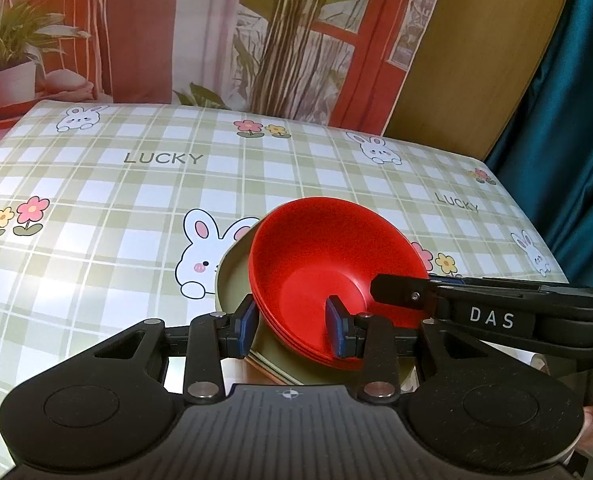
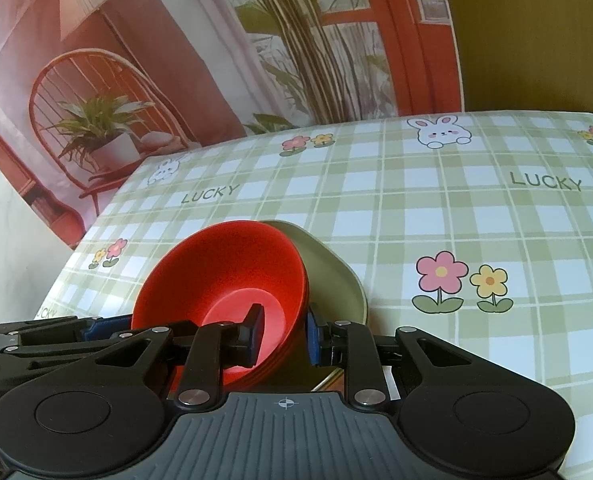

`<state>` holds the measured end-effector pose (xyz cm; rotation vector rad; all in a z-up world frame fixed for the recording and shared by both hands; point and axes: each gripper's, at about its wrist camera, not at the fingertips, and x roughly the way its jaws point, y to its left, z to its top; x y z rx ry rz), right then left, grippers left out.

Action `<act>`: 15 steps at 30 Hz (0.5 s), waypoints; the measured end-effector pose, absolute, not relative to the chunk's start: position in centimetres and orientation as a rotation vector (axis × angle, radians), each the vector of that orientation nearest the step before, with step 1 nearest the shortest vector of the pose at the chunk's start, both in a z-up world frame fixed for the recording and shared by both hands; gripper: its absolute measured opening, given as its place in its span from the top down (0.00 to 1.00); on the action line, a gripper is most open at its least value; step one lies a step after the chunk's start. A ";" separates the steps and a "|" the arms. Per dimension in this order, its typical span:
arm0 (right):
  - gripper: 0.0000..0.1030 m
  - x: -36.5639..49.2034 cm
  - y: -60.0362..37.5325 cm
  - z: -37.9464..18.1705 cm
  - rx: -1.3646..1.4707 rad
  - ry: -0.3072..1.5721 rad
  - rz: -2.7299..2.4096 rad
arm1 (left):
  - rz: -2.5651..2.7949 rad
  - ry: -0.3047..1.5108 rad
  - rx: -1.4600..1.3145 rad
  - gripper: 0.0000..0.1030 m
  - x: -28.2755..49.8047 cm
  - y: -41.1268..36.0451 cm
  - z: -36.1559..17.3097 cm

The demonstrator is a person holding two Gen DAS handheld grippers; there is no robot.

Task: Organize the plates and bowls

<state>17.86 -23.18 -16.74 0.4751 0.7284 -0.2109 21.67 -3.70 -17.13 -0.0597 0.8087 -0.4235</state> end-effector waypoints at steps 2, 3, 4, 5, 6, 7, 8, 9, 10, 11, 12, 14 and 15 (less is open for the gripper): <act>0.79 17.8 -23.2 -16.8 0.472 0.729 -0.213 | -0.421 0.808 -0.058 0.63 21.7 -3.8 -17.1; 0.79 17.8 -23.2 -16.7 0.473 0.728 -0.212 | -0.417 0.808 -0.057 0.63 21.6 -3.8 -17.1; 0.79 17.7 -23.2 -16.7 0.473 0.727 -0.212 | -0.412 0.809 -0.056 0.63 21.6 -3.8 -17.1; 0.79 17.7 -23.2 -16.6 0.471 0.726 -0.213 | -0.408 0.809 -0.055 0.63 21.6 -3.8 -17.0; 0.79 17.6 -23.2 -16.5 0.469 0.725 -0.214 | -0.404 0.806 -0.052 0.63 21.6 -3.7 -17.0; 0.78 17.6 -23.2 -16.4 0.467 0.724 -0.215 | -0.400 0.802 -0.049 0.63 21.5 -3.7 -16.9; 0.78 17.5 -23.3 -16.3 0.467 0.721 -0.215 | -0.397 0.798 -0.045 0.63 21.5 -3.6 -16.7; 0.77 17.5 -23.3 -16.2 0.466 0.717 -0.216 | -0.394 0.793 -0.042 0.63 21.4 -3.5 -16.6; 0.75 17.4 -23.3 -16.0 0.464 0.711 -0.219 | -0.393 0.788 -0.038 0.63 21.4 -3.4 -16.4; 0.74 17.4 -23.4 -15.8 0.462 0.708 -0.223 | -0.391 0.783 -0.037 0.63 21.3 -3.4 -16.2; 0.73 17.3 -23.4 -15.5 0.458 0.702 -0.227 | -0.388 0.777 -0.036 0.62 21.2 -3.3 -16.0; 0.70 17.1 -23.4 -14.9 0.449 0.685 -0.233 | -0.377 0.764 -0.030 0.62 21.1 -3.2 -15.6; 0.70 17.0 -23.4 -14.6 0.446 0.675 -0.235 | -0.368 0.759 -0.028 0.62 21.1 -3.2 -15.3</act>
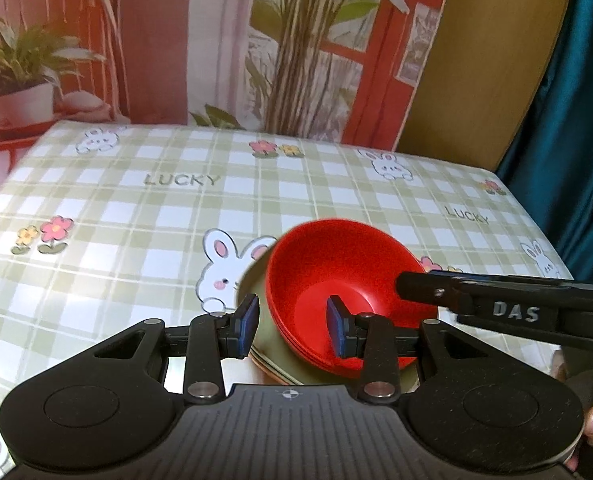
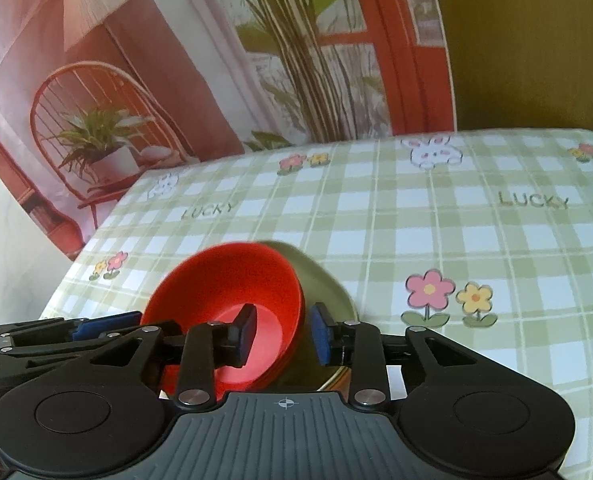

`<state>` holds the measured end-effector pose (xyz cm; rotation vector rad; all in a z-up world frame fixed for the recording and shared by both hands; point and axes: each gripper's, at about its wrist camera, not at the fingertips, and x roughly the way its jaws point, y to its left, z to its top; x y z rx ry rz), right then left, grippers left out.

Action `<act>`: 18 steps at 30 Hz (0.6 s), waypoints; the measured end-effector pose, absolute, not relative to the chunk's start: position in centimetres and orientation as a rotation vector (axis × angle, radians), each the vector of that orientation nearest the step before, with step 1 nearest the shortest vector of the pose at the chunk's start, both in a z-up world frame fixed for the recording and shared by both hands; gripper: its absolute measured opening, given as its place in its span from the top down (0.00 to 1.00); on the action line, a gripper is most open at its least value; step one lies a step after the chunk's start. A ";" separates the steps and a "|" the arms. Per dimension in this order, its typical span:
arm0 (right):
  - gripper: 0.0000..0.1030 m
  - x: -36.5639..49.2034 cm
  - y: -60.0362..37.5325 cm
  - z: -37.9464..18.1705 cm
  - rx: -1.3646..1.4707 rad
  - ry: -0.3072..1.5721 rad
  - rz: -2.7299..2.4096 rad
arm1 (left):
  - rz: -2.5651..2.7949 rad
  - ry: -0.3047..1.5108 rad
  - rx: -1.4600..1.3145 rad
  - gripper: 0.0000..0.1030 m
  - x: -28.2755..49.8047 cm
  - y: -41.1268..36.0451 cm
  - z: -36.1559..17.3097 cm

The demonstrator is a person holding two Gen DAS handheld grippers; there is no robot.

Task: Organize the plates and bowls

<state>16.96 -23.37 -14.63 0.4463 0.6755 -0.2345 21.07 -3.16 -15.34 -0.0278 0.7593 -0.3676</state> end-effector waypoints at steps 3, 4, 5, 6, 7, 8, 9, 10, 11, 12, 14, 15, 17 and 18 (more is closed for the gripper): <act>0.69 16.4 -23.4 -13.7 0.435 0.647 -0.242 | -0.358 0.742 -0.032 0.62 20.9 -2.9 -14.5; 0.69 16.3 -23.4 -13.4 0.431 0.637 -0.245 | -0.352 0.734 -0.029 0.62 20.7 -2.9 -14.2; 0.67 16.1 -23.4 -13.0 0.427 0.627 -0.247 | -0.347 0.724 -0.023 0.62 20.5 -2.9 -13.9; 0.67 15.8 -23.5 -12.7 0.423 0.617 -0.252 | -0.343 0.714 -0.018 0.62 20.3 -2.9 -13.6; 0.65 15.6 -23.5 -12.3 0.419 0.607 -0.256 | -0.337 0.702 -0.014 0.62 20.1 -2.8 -13.2; 0.62 15.3 -23.5 -11.9 0.414 0.599 -0.257 | -0.333 0.692 -0.014 0.62 19.9 -2.7 -12.8; 0.61 15.1 -23.5 -11.5 0.407 0.591 -0.260 | -0.329 0.680 -0.016 0.62 19.7 -2.5 -12.4; 0.59 14.9 -23.4 -11.1 0.399 0.582 -0.263 | -0.324 0.667 -0.017 0.62 19.5 -2.3 -12.0; 0.56 14.6 -23.4 -10.7 0.391 0.573 -0.263 | -0.321 0.653 -0.016 0.61 19.2 -2.2 -11.6; 0.55 14.4 -23.3 -10.2 0.383 0.561 -0.264 | -0.322 0.634 -0.014 0.54 18.9 -2.0 -11.0; 0.45 13.8 -23.3 -9.1 0.372 0.538 -0.268 | -0.316 0.602 -0.010 0.33 18.3 -1.8 -10.0; 0.42 13.4 -23.4 -8.5 0.366 0.524 -0.271 | -0.308 0.583 -0.016 0.24 17.9 -1.6 -9.4; 0.26 12.8 -23.2 -7.2 0.350 0.502 -0.274 | -0.289 0.534 -0.036 0.19 16.9 -1.1 -8.1; 0.23 12.4 -23.1 -6.4 0.338 0.488 -0.276 | -0.285 0.517 -0.049 0.18 16.5 -0.8 -7.5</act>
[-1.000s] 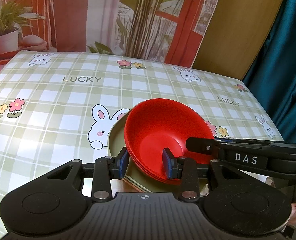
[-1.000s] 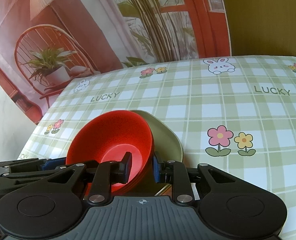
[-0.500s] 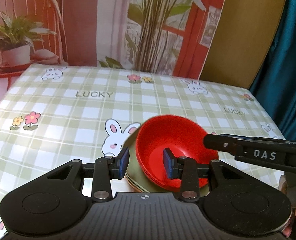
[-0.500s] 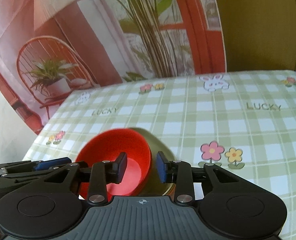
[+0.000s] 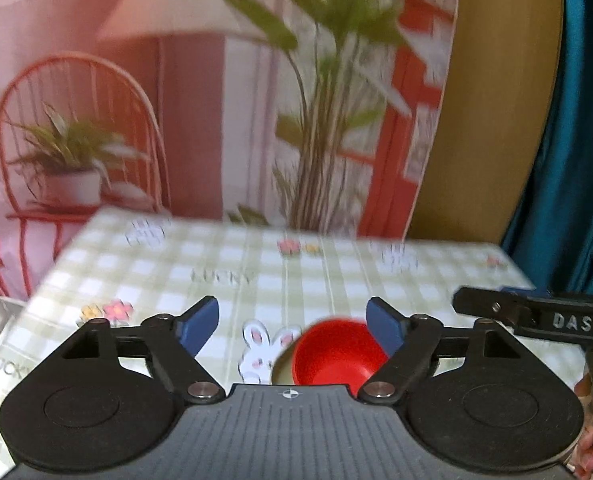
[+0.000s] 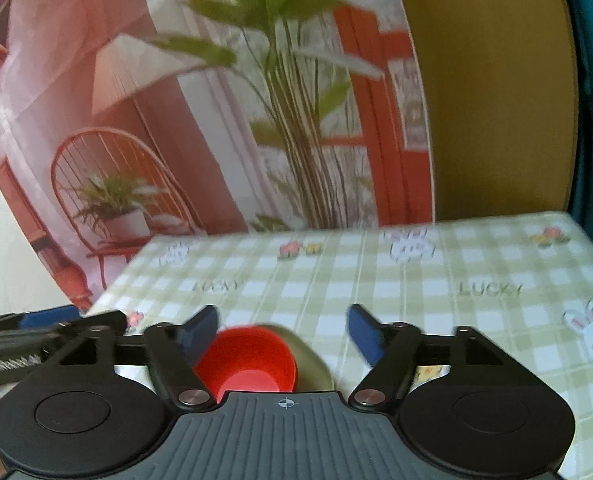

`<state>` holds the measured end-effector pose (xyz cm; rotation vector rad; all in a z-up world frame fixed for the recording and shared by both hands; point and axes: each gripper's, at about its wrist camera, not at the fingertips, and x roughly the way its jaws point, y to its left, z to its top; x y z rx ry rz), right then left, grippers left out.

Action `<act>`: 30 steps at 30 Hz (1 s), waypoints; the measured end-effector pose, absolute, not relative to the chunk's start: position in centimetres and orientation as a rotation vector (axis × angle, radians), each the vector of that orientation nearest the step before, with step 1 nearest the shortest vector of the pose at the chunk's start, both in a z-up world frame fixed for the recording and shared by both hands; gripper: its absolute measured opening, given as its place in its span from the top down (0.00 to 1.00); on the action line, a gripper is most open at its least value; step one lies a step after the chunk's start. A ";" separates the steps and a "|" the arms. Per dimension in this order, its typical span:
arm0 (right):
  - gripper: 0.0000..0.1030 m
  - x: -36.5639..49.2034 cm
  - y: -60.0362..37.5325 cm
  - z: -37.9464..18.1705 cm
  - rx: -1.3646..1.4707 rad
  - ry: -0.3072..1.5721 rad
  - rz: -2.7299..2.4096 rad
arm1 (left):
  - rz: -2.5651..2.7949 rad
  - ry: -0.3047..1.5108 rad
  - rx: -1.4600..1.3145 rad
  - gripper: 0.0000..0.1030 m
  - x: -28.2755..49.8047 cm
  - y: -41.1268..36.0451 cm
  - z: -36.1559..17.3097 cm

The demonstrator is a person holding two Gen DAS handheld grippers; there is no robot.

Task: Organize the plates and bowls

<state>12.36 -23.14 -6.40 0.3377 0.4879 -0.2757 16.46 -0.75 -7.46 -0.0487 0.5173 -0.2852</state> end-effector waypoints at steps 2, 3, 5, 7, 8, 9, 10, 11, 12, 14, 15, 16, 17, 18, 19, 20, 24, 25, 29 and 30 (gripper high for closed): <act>0.06 11.5 -22.8 -5.1 0.321 0.468 -0.282 | -0.281 0.502 -0.069 0.18 15.7 -0.3 -6.2; 0.03 11.0 -22.7 -4.3 0.314 0.458 -0.283 | -0.279 0.496 -0.075 0.18 15.3 -0.1 -5.6; 0.00 10.3 -22.3 -3.0 0.304 0.438 -0.282 | -0.274 0.478 -0.071 0.18 14.5 0.2 -4.4; 0.00 9.4 -21.8 -1.7 0.292 0.418 -0.292 | -0.244 0.447 -0.048 0.18 13.5 0.3 -3.3; 0.00 8.9 -21.5 -1.0 0.281 0.403 -0.292 | -0.223 0.432 -0.034 0.17 13.1 0.3 -2.7; 0.00 8.5 -21.2 -0.4 0.272 0.392 -0.293 | -0.201 0.419 -0.018 0.17 12.6 0.3 -2.2; 0.00 8.0 -20.9 0.2 0.263 0.382 -0.297 | -0.178 0.406 -0.002 0.17 12.0 0.4 -1.5; 0.00 7.6 -20.5 0.7 0.252 0.370 -0.301 | -0.159 0.395 0.011 0.17 11.6 0.3 -1.0; 0.00 7.1 -20.1 1.3 0.239 0.356 -0.302 | -0.144 0.381 0.022 0.17 11.2 0.3 -0.4; 0.00 6.3 -19.5 2.2 0.224 0.330 -0.303 | -0.133 0.352 0.026 0.17 10.1 0.6 0.7; 0.00 5.8 -19.2 2.7 0.219 0.319 -0.301 | -0.131 0.344 0.018 0.17 9.7 0.8 1.1; 0.00 5.4 -18.9 3.1 0.218 0.312 -0.297 | -0.134 0.340 0.007 0.17 9.2 1.0 1.6; 0.00 5.0 -18.7 3.5 0.219 0.303 -0.292 | -0.139 0.339 -0.001 0.17 8.8 1.2 2.0; 0.00 4.6 -18.5 3.8 0.222 0.296 -0.290 | -0.145 0.338 -0.007 0.17 8.4 1.3 2.3; 0.00 4.3 -18.3 4.0 0.223 0.292 -0.289 | -0.150 0.332 -0.013 0.17 7.9 1.5 2.6; 0.00 4.0 -18.0 4.3 0.222 0.291 -0.288 | -0.152 0.327 -0.016 0.17 7.5 1.7 2.9; 0.00 2.8 -17.1 5.1 0.206 0.273 -0.294 | -0.144 0.303 -0.008 0.17 5.5 2.2 3.8; 0.00 2.6 -16.9 5.3 0.203 0.269 -0.294 | -0.146 0.301 -0.006 0.17 5.0 2.3 4.0; 0.00 1.7 -16.5 5.7 0.204 0.255 -0.295 | -0.161 0.323 -0.007 0.17 4.2 2.4 4.5; 0.00 1.5 -16.5 5.9 0.206 0.251 -0.296 | -0.159 0.318 -0.004 0.17 3.9 2.4 4.5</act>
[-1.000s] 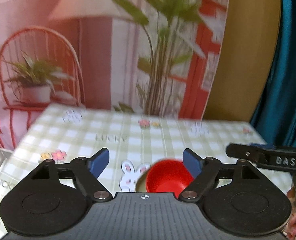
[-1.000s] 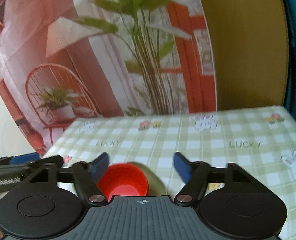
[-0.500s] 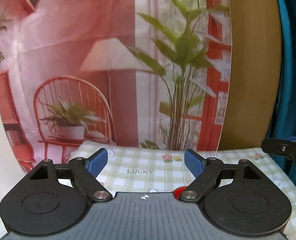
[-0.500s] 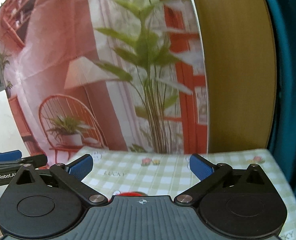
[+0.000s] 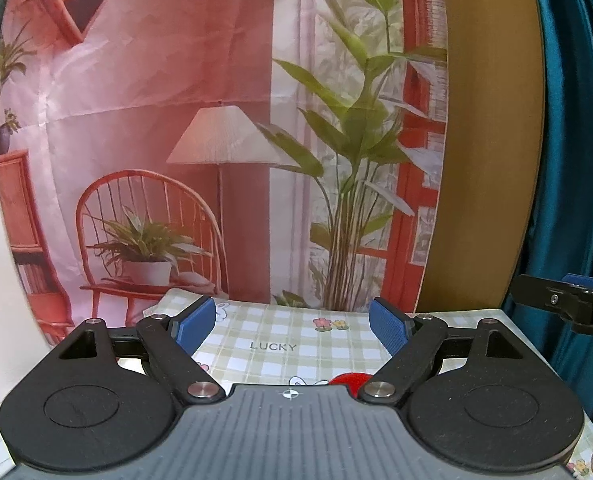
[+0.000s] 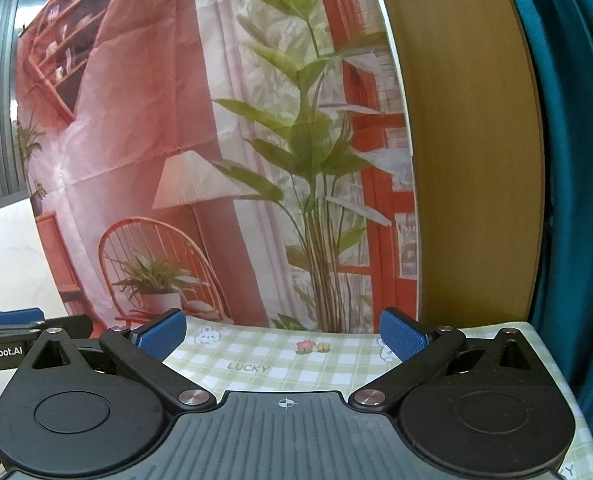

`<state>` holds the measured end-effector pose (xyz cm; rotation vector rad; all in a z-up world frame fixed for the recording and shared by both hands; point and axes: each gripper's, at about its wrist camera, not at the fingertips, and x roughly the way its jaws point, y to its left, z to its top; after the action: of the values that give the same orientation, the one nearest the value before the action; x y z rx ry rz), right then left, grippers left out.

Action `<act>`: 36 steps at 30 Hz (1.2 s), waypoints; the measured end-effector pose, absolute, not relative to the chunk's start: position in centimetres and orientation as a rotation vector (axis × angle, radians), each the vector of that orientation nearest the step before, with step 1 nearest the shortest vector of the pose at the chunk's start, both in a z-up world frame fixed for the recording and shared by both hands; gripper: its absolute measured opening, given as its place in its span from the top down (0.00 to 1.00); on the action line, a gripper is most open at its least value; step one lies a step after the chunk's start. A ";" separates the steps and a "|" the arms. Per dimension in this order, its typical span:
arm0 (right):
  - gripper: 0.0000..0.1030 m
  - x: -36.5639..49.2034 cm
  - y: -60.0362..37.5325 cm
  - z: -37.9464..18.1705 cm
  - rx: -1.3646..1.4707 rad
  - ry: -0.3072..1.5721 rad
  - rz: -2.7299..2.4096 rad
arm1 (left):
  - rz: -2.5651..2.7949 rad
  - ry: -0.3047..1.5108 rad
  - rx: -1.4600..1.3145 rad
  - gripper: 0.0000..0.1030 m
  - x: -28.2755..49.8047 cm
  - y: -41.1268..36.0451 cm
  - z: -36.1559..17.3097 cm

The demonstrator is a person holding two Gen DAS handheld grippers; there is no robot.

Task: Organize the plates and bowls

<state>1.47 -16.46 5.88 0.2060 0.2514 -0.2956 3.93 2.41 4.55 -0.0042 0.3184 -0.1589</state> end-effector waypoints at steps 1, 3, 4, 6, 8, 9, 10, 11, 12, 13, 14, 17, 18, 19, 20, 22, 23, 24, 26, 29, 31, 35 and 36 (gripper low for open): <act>0.00 1.3 -16.4 5.9 0.207 0.249 -0.295 | -0.148 0.309 0.002 0.17 3.7 2.4 4.6; 0.00 1.1 -16.4 6.1 0.206 0.244 -0.296 | -0.123 0.293 0.019 0.17 3.4 2.2 4.8; 0.00 0.9 -16.3 6.1 0.206 0.243 -0.297 | -0.115 0.288 0.023 0.17 3.4 2.2 4.9; 0.00 0.8 -16.4 6.2 0.206 0.240 -0.297 | -0.112 0.283 0.019 0.17 3.2 2.3 5.0; 0.00 0.7 -16.4 6.2 0.208 0.237 -0.297 | -0.108 0.282 0.013 0.17 3.3 2.2 5.1; 0.00 0.7 -16.4 6.2 0.208 0.238 -0.297 | -0.104 0.283 0.012 0.17 3.3 2.2 5.2; 0.00 0.7 -16.4 6.2 0.208 0.238 -0.296 | -0.101 0.283 0.013 0.17 3.3 2.2 5.2; 0.00 0.7 -16.4 6.2 0.209 0.238 -0.296 | -0.101 0.285 0.014 0.17 3.3 2.1 5.2; 0.00 0.7 -16.4 6.2 0.208 0.239 -0.296 | -0.101 0.287 0.013 0.17 3.3 2.1 5.2; 0.00 0.7 -16.4 6.2 0.207 0.239 -0.297 | -0.100 0.289 0.011 0.17 3.3 2.1 5.2; 0.00 0.6 -16.3 6.1 0.207 0.239 -0.297 | -0.101 0.290 0.009 0.17 3.3 2.1 5.1; 0.00 0.5 -16.3 6.1 0.205 0.242 -0.298 | -0.104 0.293 0.009 0.17 3.2 2.0 5.1; 0.00 0.5 -16.2 6.1 0.205 0.242 -0.298 | -0.104 0.293 0.010 0.17 3.2 2.0 5.0; 0.00 0.5 -16.2 6.1 0.206 0.242 -0.298 | -0.105 0.293 0.009 0.17 3.2 2.0 5.0; 0.00 0.6 -16.2 6.1 0.206 0.242 -0.298 | -0.107 0.293 0.009 0.17 3.1 1.9 5.0; 0.00 0.6 -16.3 6.1 0.206 0.242 -0.298 | -0.108 0.294 0.009 0.17 3.1 2.0 4.9; 0.00 0.5 -16.3 6.1 0.207 0.242 -0.298 | -0.108 0.294 0.009 0.17 3.1 2.0 4.9; 0.00 0.5 -16.3 6.1 0.207 0.242 -0.297 | -0.108 0.293 0.009 0.17 3.1 2.0 4.9; 0.00 0.6 -16.3 6.0 0.207 0.242 -0.297 | -0.110 0.294 0.009 0.17 3.1 2.0 4.9; 0.00 0.5 -16.3 6.0 0.207 0.242 -0.297 | -0.111 0.295 0.010 0.17 3.2 2.1 4.9; 0.00 0.6 -16.3 6.0 0.207 0.242 -0.297 | -0.110 0.294 0.010 0.17 3.1 2.1 4.9; 0.00 0.5 -16.2 6.0 0.207 0.243 -0.297 | -0.112 0.296 0.007 0.17 3.1 2.1 4.9; 0.00 0.5 -16.2 6.0 0.208 0.242 -0.297 | -0.110 0.295 0.009 0.17 3.1 2.1 4.9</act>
<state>0.53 -16.25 6.04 0.2078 0.2425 -0.2973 3.12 2.09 4.91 0.0086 0.2947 -0.1104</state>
